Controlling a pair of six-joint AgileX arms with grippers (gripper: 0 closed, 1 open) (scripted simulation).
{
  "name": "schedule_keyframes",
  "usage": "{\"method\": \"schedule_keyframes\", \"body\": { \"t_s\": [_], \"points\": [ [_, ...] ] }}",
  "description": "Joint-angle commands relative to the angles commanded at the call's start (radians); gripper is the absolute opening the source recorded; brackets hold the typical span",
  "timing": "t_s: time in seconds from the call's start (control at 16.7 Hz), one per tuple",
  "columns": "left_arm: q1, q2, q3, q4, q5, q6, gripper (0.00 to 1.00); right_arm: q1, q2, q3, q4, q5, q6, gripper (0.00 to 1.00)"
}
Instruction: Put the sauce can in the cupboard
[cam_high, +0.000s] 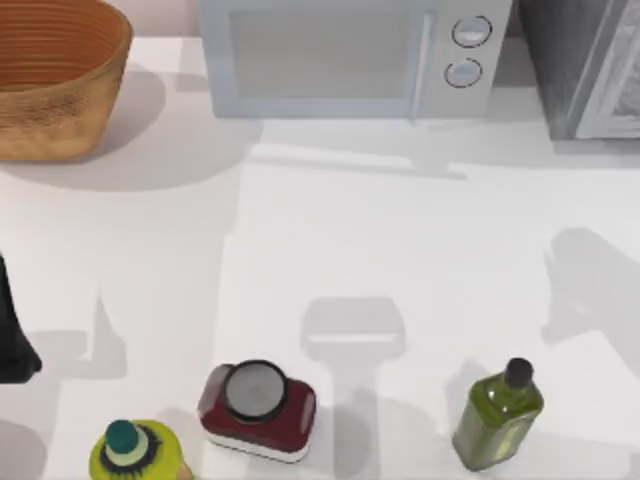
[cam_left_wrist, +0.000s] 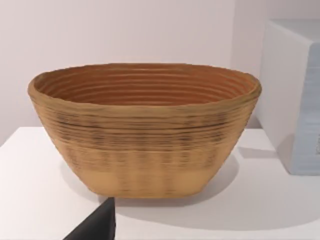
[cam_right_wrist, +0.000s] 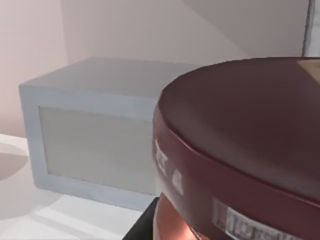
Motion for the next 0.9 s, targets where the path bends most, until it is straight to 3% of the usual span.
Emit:
{"method": "schedule_keyframes", "body": {
  "t_s": [0.42, 0.9],
  "points": [
    [0.0, 0.0, 0.0, 0.0, 0.0, 0.0, 1.0, -0.053, -0.446, -0.238, -0.216, 0.267, -0.021, 0.0],
    [0.0, 0.0, 0.0, 0.0, 0.0, 0.0, 1.0, -0.053, -0.477, -0.26, -0.234, 0.288, -0.018, 0.0]
  ]
}}
